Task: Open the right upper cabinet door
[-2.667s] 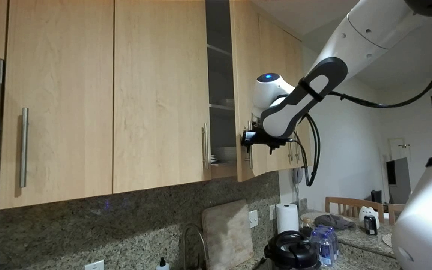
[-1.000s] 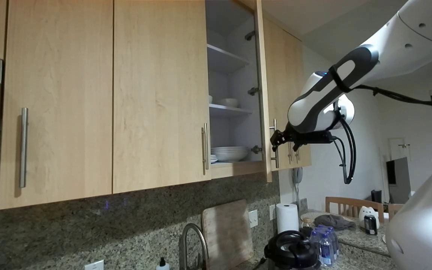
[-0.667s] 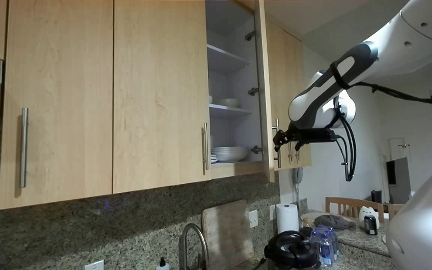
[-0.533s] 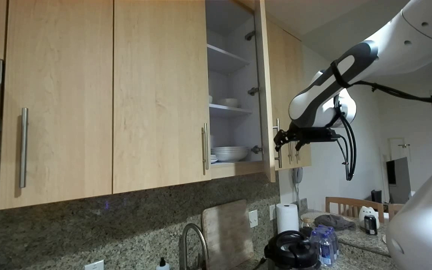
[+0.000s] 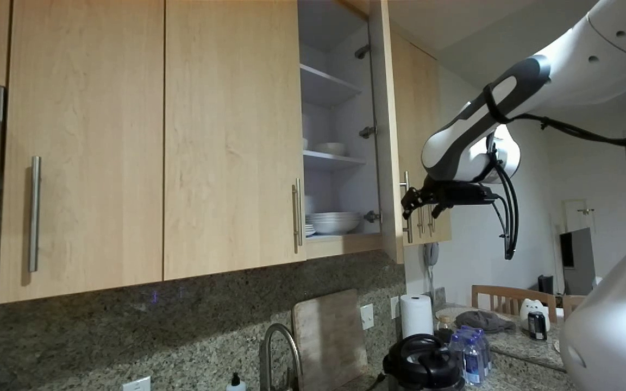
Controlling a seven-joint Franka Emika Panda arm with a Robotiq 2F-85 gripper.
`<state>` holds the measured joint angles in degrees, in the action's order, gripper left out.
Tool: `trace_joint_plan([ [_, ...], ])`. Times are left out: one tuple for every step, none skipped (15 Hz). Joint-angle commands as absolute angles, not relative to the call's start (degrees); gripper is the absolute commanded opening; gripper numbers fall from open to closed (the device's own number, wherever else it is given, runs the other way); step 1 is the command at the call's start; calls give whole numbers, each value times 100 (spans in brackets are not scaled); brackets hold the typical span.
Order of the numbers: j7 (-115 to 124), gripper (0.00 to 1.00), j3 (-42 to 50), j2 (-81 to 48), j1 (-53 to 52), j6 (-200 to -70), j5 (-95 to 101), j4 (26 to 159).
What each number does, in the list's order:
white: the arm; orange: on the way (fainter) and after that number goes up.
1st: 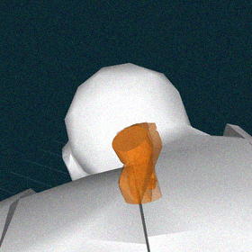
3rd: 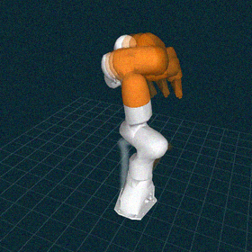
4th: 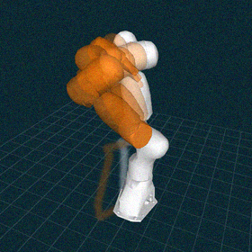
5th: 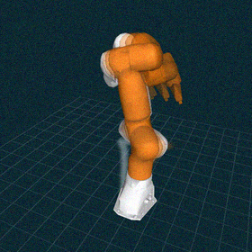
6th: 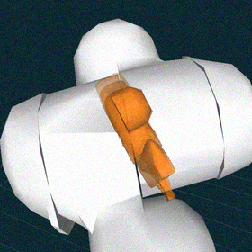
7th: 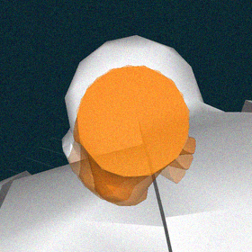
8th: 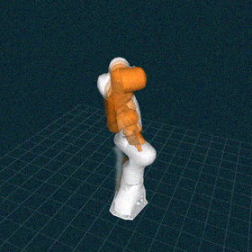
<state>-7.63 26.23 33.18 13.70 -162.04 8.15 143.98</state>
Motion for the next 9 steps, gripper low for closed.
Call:
trace_joint_plan([
  [-1316,100,2845,3056,2120,-15910,1041,14180],
  [-1329,100,2860,3065,2127,-15904,1011,14183],
  [-1353,100,2879,3071,2131,-15901,980,14186],
  [-1368,100,2897,3088,2136,-15885,960,14192],
  [-1376,100,2915,3104,2138,-15854,945,14195],
  [-1372,100,2932,3120,2142,-15822,930,14193],
  [-1369,100,2951,3134,2145,-15792,918,14190],
  [-1379,100,2972,3156,2148,-15747,913,14190],
  [-1383,100,2994,3167,2150,-15714,903,14184],
])
